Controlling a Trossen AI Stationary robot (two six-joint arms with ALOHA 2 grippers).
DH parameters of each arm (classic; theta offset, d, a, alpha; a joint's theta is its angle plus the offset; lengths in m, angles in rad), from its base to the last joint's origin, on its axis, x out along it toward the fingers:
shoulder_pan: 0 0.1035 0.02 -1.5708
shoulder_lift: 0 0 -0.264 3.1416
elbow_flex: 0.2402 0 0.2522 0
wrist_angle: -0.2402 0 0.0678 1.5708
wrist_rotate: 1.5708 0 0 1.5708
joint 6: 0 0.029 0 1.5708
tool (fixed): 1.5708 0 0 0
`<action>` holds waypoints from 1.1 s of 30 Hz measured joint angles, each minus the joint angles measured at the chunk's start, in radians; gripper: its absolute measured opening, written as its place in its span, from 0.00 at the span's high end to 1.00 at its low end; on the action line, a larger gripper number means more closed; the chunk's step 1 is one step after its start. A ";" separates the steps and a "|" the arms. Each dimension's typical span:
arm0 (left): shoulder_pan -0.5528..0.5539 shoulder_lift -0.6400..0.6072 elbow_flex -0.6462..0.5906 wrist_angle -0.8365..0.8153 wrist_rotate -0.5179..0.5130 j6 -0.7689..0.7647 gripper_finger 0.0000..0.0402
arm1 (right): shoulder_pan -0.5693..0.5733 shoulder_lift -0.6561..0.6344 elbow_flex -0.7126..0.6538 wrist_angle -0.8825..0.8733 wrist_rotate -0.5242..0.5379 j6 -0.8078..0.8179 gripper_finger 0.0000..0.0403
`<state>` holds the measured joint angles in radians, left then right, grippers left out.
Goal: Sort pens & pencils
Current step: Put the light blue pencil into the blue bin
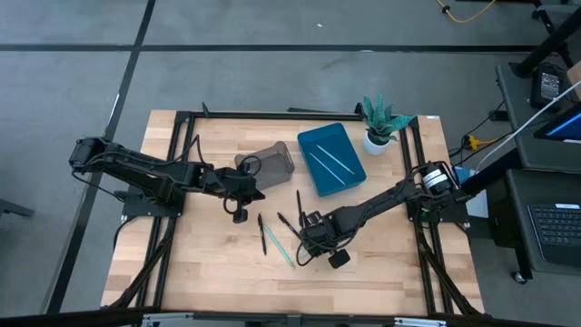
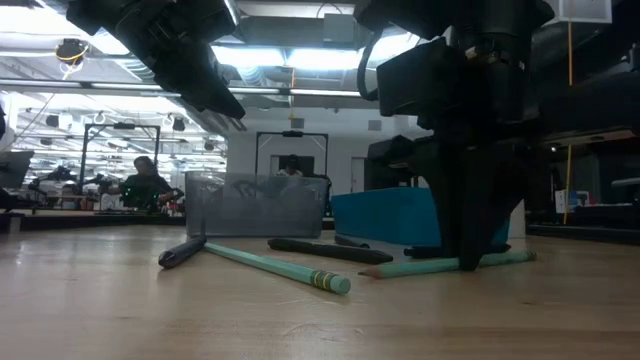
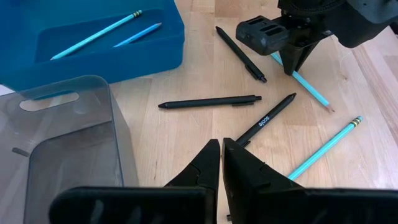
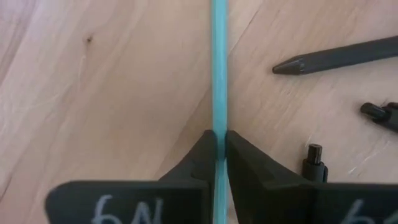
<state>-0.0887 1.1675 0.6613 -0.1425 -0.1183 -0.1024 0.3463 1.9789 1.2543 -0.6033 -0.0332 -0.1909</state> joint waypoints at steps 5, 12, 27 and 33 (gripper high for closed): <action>0.000 0.000 0.000 0.000 0.000 0.000 0.97 | -0.001 0.000 0.000 0.000 0.000 0.017 0.92; 0.000 0.000 0.000 0.000 0.000 0.000 0.97 | -0.002 0.000 0.000 0.000 0.000 0.029 0.93; 0.000 0.000 0.000 -0.001 0.000 0.000 0.97 | -0.019 0.005 0.183 -0.211 0.016 0.028 0.93; 0.000 0.000 0.000 -0.009 0.000 0.000 0.97 | -0.037 0.005 0.250 -0.278 0.017 0.025 0.94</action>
<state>-0.0883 1.1675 0.6613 -0.1513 -0.1184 -0.1024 0.3098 1.9835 1.5042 -0.8809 -0.0164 -0.1658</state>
